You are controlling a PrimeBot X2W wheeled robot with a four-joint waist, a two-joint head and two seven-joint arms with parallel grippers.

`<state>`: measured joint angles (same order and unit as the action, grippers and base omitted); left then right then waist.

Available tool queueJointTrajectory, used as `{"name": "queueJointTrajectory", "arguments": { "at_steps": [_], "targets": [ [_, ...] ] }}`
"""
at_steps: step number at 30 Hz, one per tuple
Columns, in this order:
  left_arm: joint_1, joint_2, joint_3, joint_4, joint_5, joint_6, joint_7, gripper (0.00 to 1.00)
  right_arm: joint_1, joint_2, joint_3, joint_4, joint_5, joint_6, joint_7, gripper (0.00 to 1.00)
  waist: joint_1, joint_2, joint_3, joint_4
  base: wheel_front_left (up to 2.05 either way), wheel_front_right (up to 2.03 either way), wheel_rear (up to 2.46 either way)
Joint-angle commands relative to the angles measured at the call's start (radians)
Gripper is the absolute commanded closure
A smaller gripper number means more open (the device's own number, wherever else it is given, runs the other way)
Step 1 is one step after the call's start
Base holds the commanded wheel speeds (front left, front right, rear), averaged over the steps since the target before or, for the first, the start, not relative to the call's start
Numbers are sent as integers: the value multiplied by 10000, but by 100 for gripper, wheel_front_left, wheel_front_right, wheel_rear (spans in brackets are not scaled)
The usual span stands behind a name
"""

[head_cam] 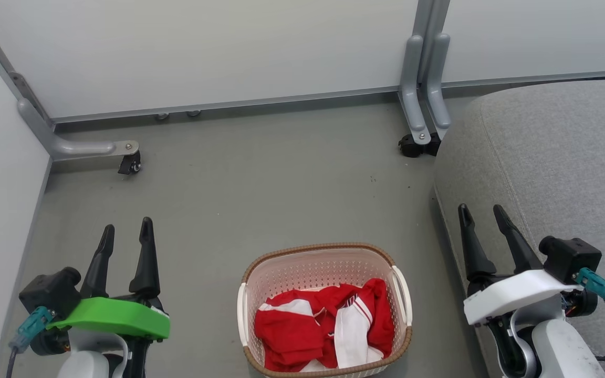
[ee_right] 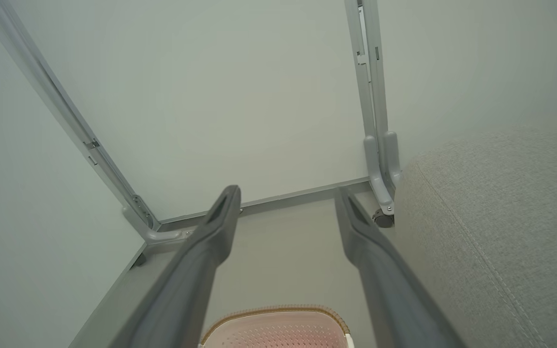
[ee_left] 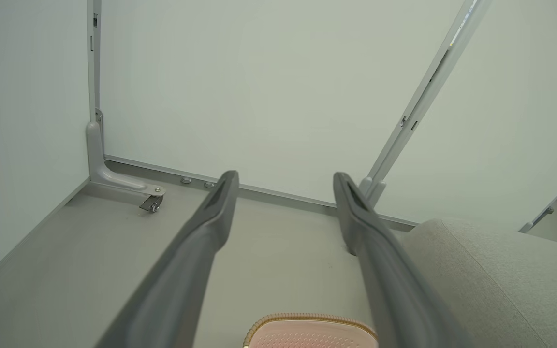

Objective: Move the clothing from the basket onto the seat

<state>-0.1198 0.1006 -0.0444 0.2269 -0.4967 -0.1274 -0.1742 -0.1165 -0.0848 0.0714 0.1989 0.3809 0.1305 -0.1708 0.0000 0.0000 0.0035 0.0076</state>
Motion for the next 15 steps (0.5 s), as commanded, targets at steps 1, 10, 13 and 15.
{"name": "queueJointTrajectory", "arguments": {
  "at_steps": [1, 10, 13, 15],
  "targets": [
    [-298, -3, -9, -23, 221, -43, -90, 0, -125, -21, 22, -7, -268, 2, -104, 0, 0, 0, 1, -4, 0, 0, 0],
    [-291, 14, -15, 335, 1031, -44, -292, 0, -85, 50, 25, 148, -999, 2, -227, 0, 0, 0, 6, -10, 0, 0, 0],
    [-296, 19, -15, 488, 1311, -43, -347, 0, -56, 98, 39, 185, -1152, 3, -242, 0, 0, 0, 13, -9, 0, 0, 0],
    [-304, 5, 9, 583, 1483, -40, -405, 0, -45, 127, 24, 223, -1192, 3, -214, 0, 0, 0, 25, -2, 0, 0, 0]
  ]
}}
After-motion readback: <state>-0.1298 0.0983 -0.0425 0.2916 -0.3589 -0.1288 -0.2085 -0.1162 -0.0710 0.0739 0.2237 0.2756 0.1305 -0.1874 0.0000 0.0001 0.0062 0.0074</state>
